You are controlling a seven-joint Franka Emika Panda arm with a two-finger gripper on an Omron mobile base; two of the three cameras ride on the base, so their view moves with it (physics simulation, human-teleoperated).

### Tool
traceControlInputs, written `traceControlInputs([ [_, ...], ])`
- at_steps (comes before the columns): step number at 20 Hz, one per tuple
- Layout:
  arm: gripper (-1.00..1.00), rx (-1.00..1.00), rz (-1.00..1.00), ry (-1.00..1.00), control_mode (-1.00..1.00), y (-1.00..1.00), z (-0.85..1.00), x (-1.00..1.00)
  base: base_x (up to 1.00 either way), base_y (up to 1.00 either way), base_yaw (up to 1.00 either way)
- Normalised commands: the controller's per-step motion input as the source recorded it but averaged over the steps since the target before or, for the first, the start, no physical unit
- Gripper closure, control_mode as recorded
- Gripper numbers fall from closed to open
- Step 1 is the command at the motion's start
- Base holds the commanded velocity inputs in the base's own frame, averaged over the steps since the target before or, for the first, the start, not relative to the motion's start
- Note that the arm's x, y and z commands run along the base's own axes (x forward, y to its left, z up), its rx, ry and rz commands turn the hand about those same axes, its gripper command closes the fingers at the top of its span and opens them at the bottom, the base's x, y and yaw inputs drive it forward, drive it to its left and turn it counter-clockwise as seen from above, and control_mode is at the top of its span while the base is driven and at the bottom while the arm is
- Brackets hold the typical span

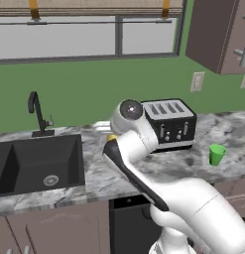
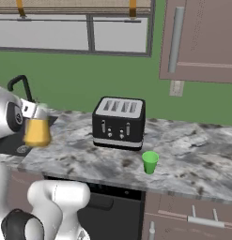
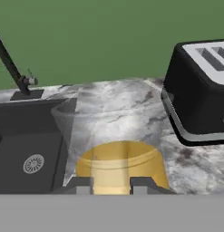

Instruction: Place the pitcher and cup on the dining counter for serving.

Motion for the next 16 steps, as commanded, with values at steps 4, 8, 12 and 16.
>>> traceControlInputs([
  [4,1.00,0.00,0.18,-0.25,-1.00,-0.55,0.80,-0.77,0.00,0.00,0.00],
  [8,1.00,0.00,0.23,-0.32,-1.00,-0.58,0.64,-0.67,0.00,0.00,0.00],
  [12,1.00,0.00,0.16,-0.23,-1.00,-0.28,0.36,-0.44,0.00,0.00,0.00],
  [16,1.00,0.00,0.00,0.00,-1.00,0.00,0.00,-0.04,0.00,0.00,0.00],
])
